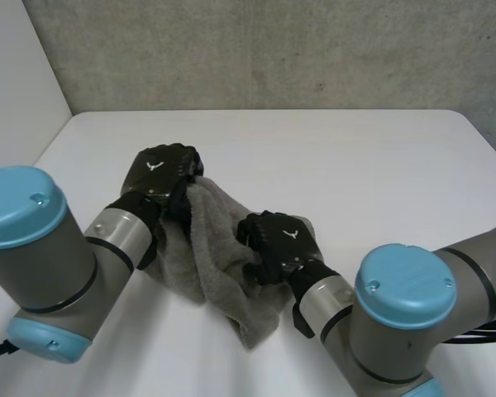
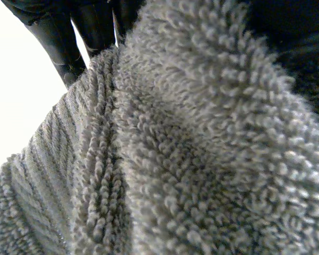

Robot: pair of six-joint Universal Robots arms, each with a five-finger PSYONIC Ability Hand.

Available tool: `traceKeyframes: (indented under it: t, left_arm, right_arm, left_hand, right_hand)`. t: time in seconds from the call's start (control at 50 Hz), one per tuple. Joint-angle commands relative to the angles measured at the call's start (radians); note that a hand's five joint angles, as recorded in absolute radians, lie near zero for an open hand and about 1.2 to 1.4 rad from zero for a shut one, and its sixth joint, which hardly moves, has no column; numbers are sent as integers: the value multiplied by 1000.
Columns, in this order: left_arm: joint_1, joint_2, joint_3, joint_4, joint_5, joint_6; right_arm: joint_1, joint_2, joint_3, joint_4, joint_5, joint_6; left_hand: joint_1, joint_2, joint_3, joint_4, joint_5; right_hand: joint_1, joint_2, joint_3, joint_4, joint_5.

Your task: Fold the towel.

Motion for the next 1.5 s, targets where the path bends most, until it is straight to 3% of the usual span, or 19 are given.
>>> traceKeyframes:
  t: [0.02,0.36,0.5,0.62,0.9,1.02,1.08,1.24,1.36,1.5]
  left_arm:
    - [23,86,-76,29,-14,-20]
    - [14,83,-75,29,-13,-54]
    - [14,83,-75,29,-11,-54]
    - [14,74,-69,29,-13,-46]
    - [14,-3,14,0,-13,-40]
    - [-8,-75,195,-76,-11,1]
    - [-40,-100,379,-134,-17,58]
    - [-39,-52,557,-146,-31,66]
    - [-31,8,450,-143,-30,64]
    - [3,29,144,-77,-24,79]
  right_arm:
    - [-58,-28,58,-56,-43,30]
    - [-25,8,-3,2,-63,122]
    - [-26,2,-12,4,-61,121]
    - [-28,4,-17,27,-61,109]
    - [-38,5,-87,110,-64,40]
    - [-40,5,-272,226,-64,-151]
    - [-64,-12,-441,298,-60,-365]
    - [-75,-67,-668,349,-63,-537]
    - [-69,-58,-785,493,-84,-666]
    - [-46,42,-798,735,-181,-899]
  left_hand:
    - [44,37,18,11,39]
    - [44,37,18,11,39]
    - [44,37,18,11,39]
    - [44,37,18,11,39]
    - [44,37,18,11,39]
    - [44,37,18,11,39]
    - [44,37,18,11,39]
    - [44,37,18,11,39]
    - [44,37,18,11,39]
    - [44,37,18,11,39]
  right_hand:
    - [70,75,61,61,66]
    - [103,108,94,93,99]
    - [123,128,114,114,119]
    - [377,382,368,368,373]
    - [377,383,368,368,374]
    - [377,383,368,368,374]
    - [377,383,368,368,374]
    - [377,383,368,368,374]
    - [377,383,368,368,374]
    - [377,383,368,368,374]
